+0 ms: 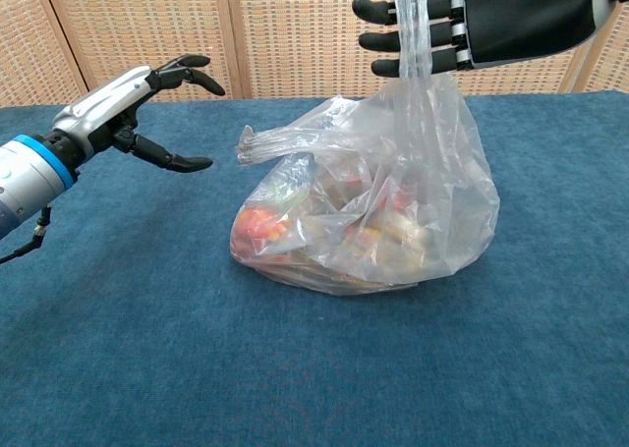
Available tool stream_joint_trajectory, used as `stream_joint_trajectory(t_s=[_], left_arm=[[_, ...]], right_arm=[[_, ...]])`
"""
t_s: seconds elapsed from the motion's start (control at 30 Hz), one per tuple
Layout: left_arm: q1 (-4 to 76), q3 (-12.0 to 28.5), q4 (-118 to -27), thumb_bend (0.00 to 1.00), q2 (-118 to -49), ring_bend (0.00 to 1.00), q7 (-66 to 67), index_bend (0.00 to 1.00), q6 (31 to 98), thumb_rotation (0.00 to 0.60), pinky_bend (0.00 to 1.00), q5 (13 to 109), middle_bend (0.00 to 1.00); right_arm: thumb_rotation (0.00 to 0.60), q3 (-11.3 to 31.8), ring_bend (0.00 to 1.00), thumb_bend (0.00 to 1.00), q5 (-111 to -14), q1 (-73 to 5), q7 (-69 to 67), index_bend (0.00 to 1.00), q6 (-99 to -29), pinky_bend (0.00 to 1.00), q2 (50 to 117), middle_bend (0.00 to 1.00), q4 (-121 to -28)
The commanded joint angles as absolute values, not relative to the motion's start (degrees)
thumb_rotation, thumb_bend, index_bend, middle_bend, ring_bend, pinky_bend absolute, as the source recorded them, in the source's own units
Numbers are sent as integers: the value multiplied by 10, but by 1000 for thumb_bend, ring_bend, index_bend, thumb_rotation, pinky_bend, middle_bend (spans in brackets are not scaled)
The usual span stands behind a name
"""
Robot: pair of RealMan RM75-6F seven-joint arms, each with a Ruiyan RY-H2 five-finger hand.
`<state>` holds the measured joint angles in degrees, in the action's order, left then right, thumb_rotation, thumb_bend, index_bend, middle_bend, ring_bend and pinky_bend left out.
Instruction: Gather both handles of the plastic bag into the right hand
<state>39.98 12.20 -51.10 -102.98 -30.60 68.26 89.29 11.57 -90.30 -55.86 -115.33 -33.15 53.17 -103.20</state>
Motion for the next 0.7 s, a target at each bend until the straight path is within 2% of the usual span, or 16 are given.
stream_joint_trajectory(t_s=[0.03, 0.33, 0.7], left_arm=[[416, 129, -518, 192, -1034, 0, -291, 282, 673, 600, 0, 886, 0], [441, 123, -552, 193, -1029, 0, -229, 291, 631, 600, 0, 871, 0], [451, 131, -561, 192, -1044, 0, -200, 332, 636, 600, 0, 851, 0]], right_arm=[[600, 112, 369, 27, -904, -562, -1154, 282, -332, 353, 530, 440, -1031], [600, 104, 369, 31, -904, -569, -1157, 281, -335, 354, 533, 440, -1028], [600, 95, 369, 35, -904, -573, -1163, 281, -342, 354, 536, 441, -1019]])
